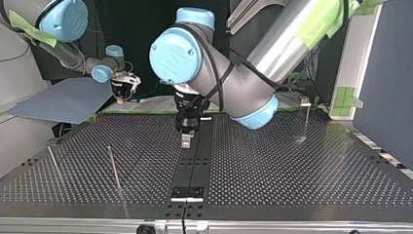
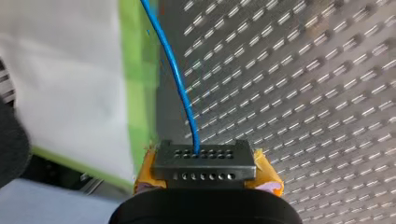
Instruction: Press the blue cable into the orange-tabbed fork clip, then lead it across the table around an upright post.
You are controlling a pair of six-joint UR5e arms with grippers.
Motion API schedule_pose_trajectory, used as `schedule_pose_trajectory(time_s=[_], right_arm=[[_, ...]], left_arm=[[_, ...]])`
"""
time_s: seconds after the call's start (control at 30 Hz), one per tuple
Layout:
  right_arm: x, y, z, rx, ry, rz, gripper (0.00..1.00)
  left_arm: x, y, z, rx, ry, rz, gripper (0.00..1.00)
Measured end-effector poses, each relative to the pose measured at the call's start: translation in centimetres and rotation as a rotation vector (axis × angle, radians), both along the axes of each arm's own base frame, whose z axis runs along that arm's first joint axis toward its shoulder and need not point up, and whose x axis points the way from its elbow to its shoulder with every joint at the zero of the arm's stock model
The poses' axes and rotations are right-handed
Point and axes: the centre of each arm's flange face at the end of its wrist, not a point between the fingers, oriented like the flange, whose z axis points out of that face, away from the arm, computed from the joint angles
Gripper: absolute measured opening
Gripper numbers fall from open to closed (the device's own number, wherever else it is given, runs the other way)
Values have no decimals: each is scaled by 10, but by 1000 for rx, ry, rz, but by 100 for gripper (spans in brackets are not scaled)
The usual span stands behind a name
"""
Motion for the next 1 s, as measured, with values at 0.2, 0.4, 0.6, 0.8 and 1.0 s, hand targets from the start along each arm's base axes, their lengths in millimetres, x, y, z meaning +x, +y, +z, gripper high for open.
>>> schedule_pose_trajectory(time_s=[0.2,0.4,0.6,0.8,1.0], right_arm=[[32,0,37,-36,42,23,0],[61,6,72,-54,81,35,0],[88,18,103,-62,99,41,0],[116,33,132,-87,94,68,0],[149,49,164,-129,70,115,0]], left_arm=[[9,29,10,-93,-30,17,100],[16,60,19,-167,-68,86,100],[19,86,27,-237,-106,133,100],[11,103,35,-319,-147,142,100],[1,113,40,-397,-181,124,100]])
